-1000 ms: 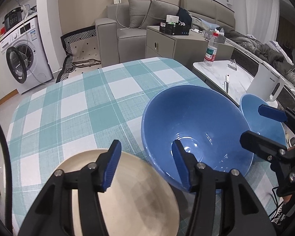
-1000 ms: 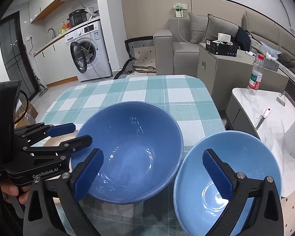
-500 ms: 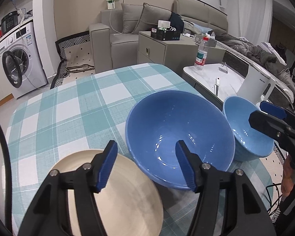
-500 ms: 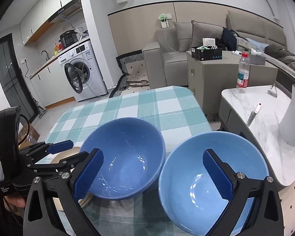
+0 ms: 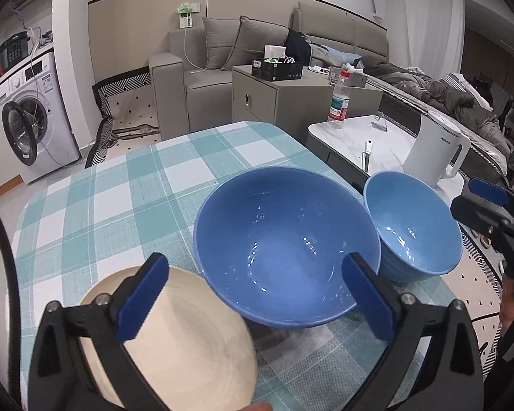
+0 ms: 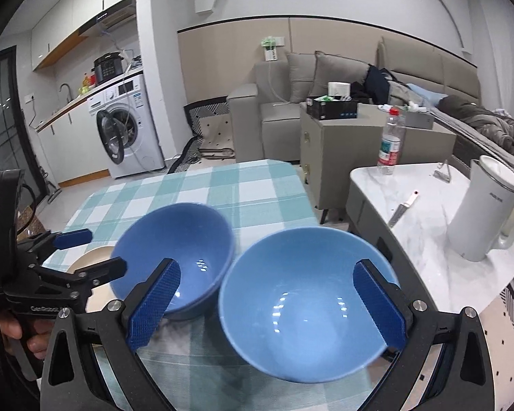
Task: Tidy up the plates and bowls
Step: 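Move both tools back toward the light blue bowl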
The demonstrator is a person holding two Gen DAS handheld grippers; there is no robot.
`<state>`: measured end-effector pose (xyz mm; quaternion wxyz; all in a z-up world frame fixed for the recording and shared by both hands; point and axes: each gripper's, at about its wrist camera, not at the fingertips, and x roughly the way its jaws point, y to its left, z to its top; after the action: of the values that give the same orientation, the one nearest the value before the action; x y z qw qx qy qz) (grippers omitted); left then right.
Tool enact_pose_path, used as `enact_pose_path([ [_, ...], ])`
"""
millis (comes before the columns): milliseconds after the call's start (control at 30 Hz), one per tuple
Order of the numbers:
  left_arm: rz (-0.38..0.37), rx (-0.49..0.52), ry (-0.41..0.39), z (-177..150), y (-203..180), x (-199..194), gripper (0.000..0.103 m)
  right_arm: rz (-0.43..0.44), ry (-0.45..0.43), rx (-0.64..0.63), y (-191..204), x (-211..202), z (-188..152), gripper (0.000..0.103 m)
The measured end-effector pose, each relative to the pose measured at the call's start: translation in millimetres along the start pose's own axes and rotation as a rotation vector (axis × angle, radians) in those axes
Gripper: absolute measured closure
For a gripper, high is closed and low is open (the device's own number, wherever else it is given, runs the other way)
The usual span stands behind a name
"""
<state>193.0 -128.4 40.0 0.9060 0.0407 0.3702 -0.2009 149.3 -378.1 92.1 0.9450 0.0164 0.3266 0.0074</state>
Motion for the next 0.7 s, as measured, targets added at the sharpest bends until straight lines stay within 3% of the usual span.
enact_pose_path([
  [333,-0.061,0.012,-0.013,-1,-34,-4,0.000,-0.040,0.003,0.132,-55,-13,-5,0.000],
  [700,-0.111,0.002,0.001,-3,-74,3,0.000,-0.056,-0.029,0.109,-59,-25,11,0.000],
])
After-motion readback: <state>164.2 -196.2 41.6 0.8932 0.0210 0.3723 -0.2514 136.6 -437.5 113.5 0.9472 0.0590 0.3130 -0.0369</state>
